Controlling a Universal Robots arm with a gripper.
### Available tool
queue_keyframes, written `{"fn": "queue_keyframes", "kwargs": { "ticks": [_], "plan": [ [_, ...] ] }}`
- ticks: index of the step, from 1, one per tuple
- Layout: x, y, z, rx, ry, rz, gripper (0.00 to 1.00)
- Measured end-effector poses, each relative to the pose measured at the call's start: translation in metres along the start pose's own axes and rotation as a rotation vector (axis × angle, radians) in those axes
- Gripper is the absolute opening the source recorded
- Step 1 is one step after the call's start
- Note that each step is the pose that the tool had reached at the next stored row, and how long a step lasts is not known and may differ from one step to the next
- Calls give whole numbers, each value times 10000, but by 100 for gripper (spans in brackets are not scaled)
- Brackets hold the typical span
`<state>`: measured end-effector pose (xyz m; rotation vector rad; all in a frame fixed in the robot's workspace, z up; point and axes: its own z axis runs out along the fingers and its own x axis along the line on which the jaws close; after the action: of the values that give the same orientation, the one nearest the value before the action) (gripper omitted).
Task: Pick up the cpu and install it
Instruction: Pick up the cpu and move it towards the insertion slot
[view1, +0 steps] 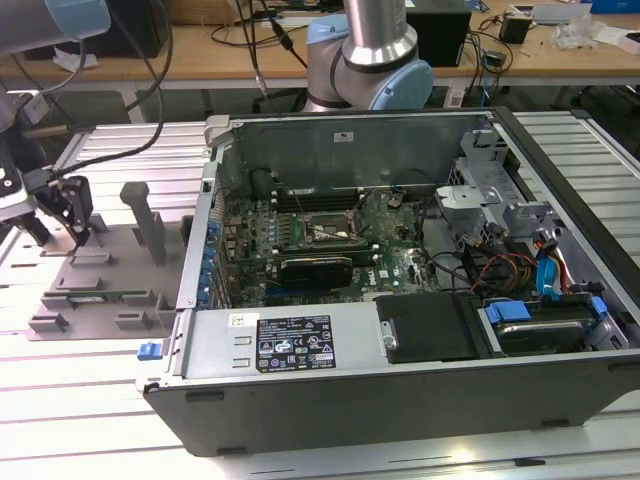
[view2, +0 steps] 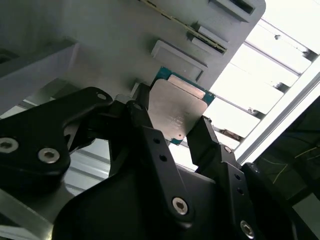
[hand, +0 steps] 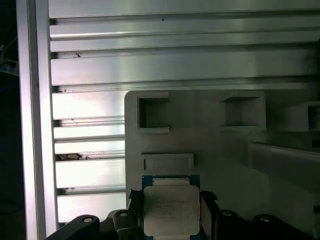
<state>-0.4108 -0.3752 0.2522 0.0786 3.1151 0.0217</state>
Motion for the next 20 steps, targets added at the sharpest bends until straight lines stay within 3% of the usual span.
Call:
{"fn": "queue_keyframes", "kwargs": {
  "ticks": [4,7,10,13,20],
  "plan": [
    [-2,3,-90,7,0,1,55],
    [-4,5,-200,7,-1,2,55],
    [-8,7,-327,7,-1,1,55],
    [-12,10,-506,6,-1,1,55],
    [-18,13,-751,7,-1,1,55]
  ]
}}
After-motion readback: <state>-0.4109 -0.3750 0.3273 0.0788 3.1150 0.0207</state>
